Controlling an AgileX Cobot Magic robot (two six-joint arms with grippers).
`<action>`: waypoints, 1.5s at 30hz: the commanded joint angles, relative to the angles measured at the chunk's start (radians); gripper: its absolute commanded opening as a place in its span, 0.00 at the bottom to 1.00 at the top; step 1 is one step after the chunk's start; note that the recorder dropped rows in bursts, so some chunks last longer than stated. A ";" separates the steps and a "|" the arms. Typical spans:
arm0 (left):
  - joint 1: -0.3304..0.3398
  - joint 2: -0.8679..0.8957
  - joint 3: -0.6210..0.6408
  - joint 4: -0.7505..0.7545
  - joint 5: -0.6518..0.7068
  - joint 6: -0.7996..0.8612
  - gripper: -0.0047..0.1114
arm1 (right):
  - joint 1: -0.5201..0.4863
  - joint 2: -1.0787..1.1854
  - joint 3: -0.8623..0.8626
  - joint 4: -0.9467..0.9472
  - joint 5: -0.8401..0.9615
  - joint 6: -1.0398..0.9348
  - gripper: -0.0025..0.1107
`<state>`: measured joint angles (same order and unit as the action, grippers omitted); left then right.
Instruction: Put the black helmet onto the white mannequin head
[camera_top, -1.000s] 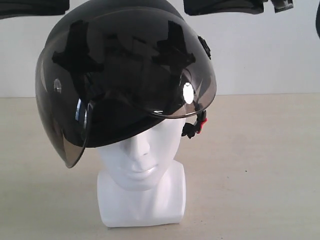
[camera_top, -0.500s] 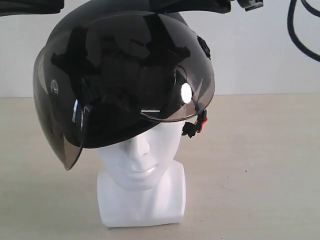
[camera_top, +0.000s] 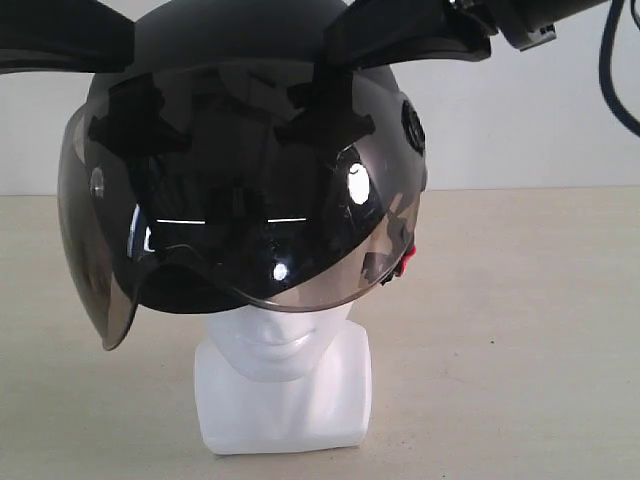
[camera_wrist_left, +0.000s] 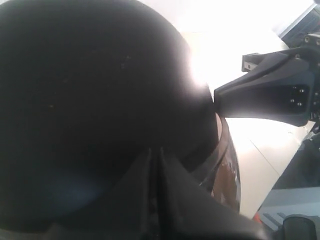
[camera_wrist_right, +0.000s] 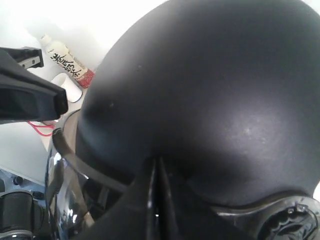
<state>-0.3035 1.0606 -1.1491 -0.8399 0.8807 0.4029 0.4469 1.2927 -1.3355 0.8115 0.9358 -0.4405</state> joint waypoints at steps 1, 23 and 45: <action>-0.007 0.005 -0.001 -0.015 0.011 -0.010 0.08 | 0.004 0.007 0.069 -0.064 0.034 -0.005 0.02; -0.007 0.017 0.063 -0.053 0.027 0.040 0.08 | 0.004 0.005 0.168 -0.059 0.004 -0.014 0.02; -0.007 -0.048 0.171 -0.057 0.087 0.051 0.08 | 0.004 -0.007 0.313 -0.064 -0.060 -0.021 0.02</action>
<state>-0.3035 1.0181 -0.9863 -0.9102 0.9678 0.4473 0.4469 1.2158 -1.0962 0.8927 0.8682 -0.4596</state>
